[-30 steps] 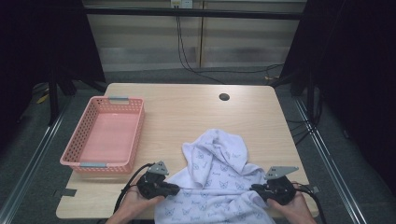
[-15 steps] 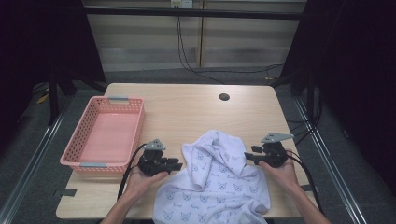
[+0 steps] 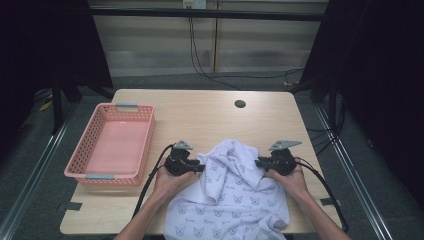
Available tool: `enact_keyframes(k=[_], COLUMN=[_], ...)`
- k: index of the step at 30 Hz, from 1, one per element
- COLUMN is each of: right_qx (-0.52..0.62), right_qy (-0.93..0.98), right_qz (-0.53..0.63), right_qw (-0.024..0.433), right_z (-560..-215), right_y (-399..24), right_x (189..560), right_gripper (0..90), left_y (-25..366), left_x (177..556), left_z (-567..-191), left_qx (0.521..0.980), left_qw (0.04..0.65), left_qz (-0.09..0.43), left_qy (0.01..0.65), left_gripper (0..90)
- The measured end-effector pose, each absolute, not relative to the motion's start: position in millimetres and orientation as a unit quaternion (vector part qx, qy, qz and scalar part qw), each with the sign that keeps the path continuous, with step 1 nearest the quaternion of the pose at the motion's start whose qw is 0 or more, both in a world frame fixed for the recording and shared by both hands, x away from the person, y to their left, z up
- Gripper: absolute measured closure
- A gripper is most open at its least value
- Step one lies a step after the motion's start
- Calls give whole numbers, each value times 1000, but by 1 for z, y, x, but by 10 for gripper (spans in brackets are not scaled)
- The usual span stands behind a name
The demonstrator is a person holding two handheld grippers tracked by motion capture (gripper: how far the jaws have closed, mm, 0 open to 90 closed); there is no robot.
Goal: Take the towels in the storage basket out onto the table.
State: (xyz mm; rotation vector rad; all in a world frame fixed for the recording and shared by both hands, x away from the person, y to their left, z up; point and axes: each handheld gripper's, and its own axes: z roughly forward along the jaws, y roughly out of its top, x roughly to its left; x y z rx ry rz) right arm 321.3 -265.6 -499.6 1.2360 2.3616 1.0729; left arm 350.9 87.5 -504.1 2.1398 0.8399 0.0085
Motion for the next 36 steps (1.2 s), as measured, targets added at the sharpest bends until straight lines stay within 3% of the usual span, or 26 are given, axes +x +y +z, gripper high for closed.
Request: enact_keyframes(k=[1, 4, 12, 25, 36], right_qx=[425, 434, 464, 457, 445], right_qy=[812, 797, 747, 706, 694], right_qz=[375, 393, 435, 480, 499], right_qw=[139, 151, 195, 249, 268], right_z=[-497, -487, -452, -392, -355], right_y=[-267, -275, -309, -338, -342], right_x=[321, 320, 319, 321, 348], right_gripper=[833, 866, 878, 878, 877], left_y=[86, 90, 130, 139, 137], left_x=[350, 349, 355, 358, 400], left_z=[-504, -497, -463, -399, -346], left_qx=[851, 844, 790, 778, 773], left_qw=[406, 419, 485, 524, 521], left_qz=[10, 12, 41, 103, 163], left_qy=[332, 335, 373, 331, 324], left_gripper=[825, 861, 871, 873, 873])
